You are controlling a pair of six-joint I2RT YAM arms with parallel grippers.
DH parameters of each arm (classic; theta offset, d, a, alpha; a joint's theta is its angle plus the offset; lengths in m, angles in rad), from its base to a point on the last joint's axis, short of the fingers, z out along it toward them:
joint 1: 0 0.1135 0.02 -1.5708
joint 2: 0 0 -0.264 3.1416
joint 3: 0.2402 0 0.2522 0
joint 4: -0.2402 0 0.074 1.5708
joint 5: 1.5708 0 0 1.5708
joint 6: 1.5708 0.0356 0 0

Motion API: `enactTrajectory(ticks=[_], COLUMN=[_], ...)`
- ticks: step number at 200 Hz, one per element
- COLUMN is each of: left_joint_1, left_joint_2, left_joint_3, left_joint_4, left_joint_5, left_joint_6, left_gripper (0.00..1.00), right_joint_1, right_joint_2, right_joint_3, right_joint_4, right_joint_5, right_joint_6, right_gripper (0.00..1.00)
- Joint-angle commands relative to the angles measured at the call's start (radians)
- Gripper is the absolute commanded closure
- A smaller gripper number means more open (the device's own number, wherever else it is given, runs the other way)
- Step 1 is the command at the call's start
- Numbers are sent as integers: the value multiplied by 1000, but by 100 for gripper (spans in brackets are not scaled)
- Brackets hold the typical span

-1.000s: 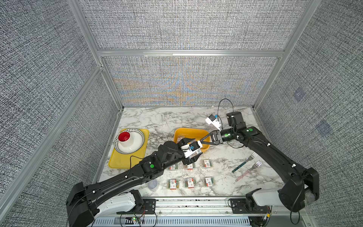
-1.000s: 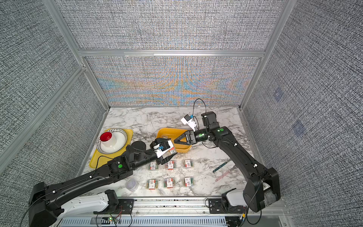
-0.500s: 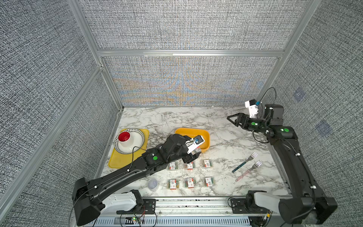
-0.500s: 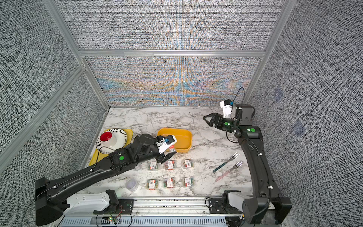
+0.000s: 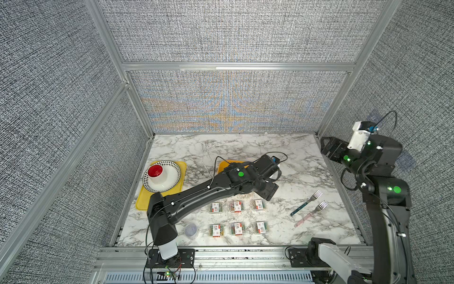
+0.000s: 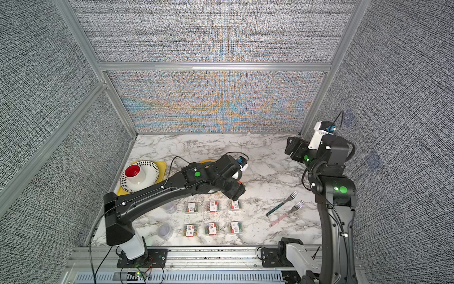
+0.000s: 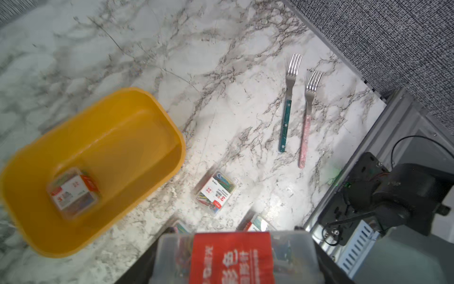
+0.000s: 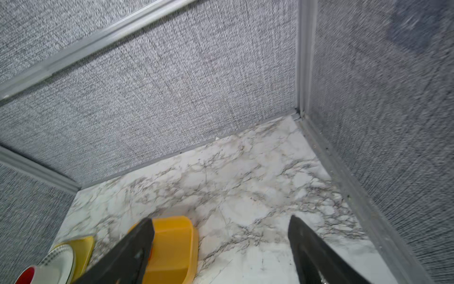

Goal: Take the paper clips out of the storage box
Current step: Place the boxed paper clips at the center of the board.

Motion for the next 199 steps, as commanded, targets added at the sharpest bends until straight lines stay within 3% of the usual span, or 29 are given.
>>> enactTrajectory(ticks=[1, 46, 112, 199], left_joint_1=[-23, -40, -39, -30], left_joint_2=[68, 252, 442, 668], left_joint_3=[68, 196, 266, 499], left_joint_4=[-61, -68, 14, -91], left_joint_5=[9, 70, 115, 116], left_joint_6=[-205, -359, -533, -611], left_gripper=[71, 71, 81, 80], right_joint_1=[-1, 12, 87, 126], right_joint_2=[-28, -83, -198, -239], right_joint_3=[14, -5, -71, -138], right_joint_4=[-3, 17, 64, 88], right_joint_5=[151, 256, 463, 501], right_joint_6=[-13, -22, -60, -74], right_gripper=[12, 11, 10, 9])
